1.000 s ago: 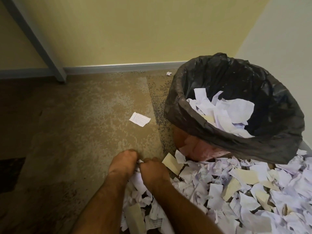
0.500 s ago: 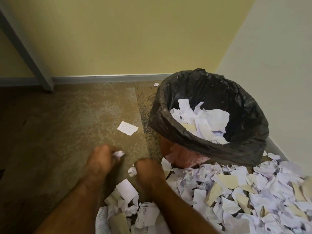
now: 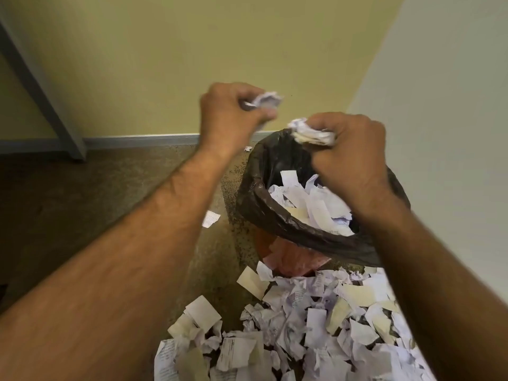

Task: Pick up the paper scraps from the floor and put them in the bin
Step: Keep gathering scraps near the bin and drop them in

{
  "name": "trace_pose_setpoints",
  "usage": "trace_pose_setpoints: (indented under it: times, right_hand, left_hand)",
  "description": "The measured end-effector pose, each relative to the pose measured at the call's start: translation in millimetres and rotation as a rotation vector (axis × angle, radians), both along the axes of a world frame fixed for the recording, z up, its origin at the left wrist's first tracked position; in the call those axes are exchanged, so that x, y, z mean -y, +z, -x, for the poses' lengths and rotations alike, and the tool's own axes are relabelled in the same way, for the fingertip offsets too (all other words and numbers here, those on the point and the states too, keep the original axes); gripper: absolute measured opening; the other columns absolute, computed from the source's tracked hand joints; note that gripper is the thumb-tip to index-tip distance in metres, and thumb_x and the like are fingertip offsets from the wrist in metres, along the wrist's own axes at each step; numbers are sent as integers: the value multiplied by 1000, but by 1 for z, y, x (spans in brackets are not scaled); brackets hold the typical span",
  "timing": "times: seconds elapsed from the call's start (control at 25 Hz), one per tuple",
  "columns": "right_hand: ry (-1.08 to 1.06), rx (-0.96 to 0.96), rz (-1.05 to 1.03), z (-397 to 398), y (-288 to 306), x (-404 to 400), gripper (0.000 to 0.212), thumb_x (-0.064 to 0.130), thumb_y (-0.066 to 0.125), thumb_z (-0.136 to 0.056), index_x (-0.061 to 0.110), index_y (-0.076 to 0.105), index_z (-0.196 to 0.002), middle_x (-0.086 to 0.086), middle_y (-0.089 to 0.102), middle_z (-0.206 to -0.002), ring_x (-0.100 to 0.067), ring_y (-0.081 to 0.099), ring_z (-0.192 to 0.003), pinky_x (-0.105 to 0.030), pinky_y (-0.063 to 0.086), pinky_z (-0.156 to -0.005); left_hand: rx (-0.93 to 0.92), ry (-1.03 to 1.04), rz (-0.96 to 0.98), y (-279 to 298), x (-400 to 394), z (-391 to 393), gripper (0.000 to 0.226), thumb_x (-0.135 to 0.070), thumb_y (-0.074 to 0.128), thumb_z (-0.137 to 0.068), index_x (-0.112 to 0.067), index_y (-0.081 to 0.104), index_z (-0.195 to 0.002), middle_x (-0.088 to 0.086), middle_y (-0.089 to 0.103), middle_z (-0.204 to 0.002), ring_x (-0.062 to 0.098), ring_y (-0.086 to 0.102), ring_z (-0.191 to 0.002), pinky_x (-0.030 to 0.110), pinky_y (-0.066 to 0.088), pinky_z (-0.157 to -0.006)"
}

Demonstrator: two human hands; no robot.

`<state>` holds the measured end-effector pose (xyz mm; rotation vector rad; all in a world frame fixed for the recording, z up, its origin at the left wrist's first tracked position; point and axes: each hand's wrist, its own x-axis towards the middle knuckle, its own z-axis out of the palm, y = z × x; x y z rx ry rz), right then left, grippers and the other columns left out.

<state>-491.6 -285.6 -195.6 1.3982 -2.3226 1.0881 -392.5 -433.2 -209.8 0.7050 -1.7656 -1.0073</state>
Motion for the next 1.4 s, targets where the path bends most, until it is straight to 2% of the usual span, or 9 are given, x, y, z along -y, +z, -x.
trace_pose_setpoints:
  times: [0.16, 0.4, 0.6, 0.76, 0.88, 0.96, 1.08, 1.24, 1.4]
  right_hand:
    - [-167, -81, -408, 54, -16, -3, 30, 13, 74, -76, 26, 73, -104, -5, 73, -97, -28, 63, -86, -28, 45, -70]
    - [-159, -3, -933, 68, -48, -11, 106, 30, 92, -58, 30, 33, -146, -4, 53, -141, -30, 53, -124, -46, 49, -97]
    - [-126, -268, -415, 31, -29, -7, 47, 28, 72, -81, 21, 58, -126, -6, 65, -119, -30, 60, -108, -44, 52, -88]
    - [410, -398, -53, -54, -54, -5, 15, 21, 62, -88, 13, 67, -98, -5, 66, -87, -22, 59, -80, -39, 52, -68]
    - [623, -225, -530, -95, -112, -5, 34, 28, 65, -86, 20, 58, -117, -6, 64, -104, -23, 61, -90, -39, 55, -76]
    - [564, -72, -1008, -107, -163, -22, 65, 44, 70, -81, 25, 42, -137, -5, 51, -133, -27, 53, -116, -41, 47, -91]
    - [497, -31, -1292, -113, -223, -55, 98, 61, 74, -71, 28, 22, -147, -6, 26, -154, -36, 37, -133, -48, 39, -102]
    - [403, 2, -1356, -124, -260, -68, 91, 57, 73, -75, 34, 22, -147, -15, 10, -160, -48, 24, -139, -52, 39, -105]
    - [410, -20, -1349, -144, -266, -70, 58, 33, 63, -91, 24, 37, -143, -15, 33, -152, -42, 33, -137, -48, 45, -100]
  left_hand:
    - [346, -225, 16, -16, -35, 30, 31, -23, 86, -69, -26, 76, -98, -14, 68, -81, 2, 65, -75, 31, 58, -79]
    - [926, -348, 248, -44, -30, 29, 47, -60, 68, -77, -44, 61, -121, -10, 57, -128, 23, 27, -137, 47, 23, -107]
    - [303, -136, 9, -59, 0, -12, 29, -44, 68, -87, -27, 69, -110, -10, 69, -105, 5, 61, -99, 26, 48, -91]
    - [338, 92, -64, -112, 22, -70, 5, -26, 70, -87, -26, 71, -92, -8, 69, -85, 5, 61, -76, 23, 50, -76]
    - [660, -220, -328, -177, 11, -119, 36, -8, 80, -75, -33, 64, -95, 4, 70, -101, 18, 67, -89, 34, 55, -86]
    - [939, -556, -536, -214, -18, -152, 80, -6, 91, -58, -28, 56, -126, 4, 62, -124, 21, 61, -113, 32, 53, -94]
    - [1355, -694, -452, -250, -66, -188, 146, -50, 96, -33, -42, 12, -152, 2, 19, -156, 26, 27, -141, 42, 37, -113]
    - [1492, -496, -182, -261, -109, -193, 144, -61, 90, -38, -47, 0, -150, 0, 2, -153, 30, 12, -139, 51, 36, -109]
    - [1458, -420, -122, -272, -119, -191, 122, -57, 86, -50, -44, 17, -149, 1, 9, -152, 28, 19, -137, 46, 41, -106]
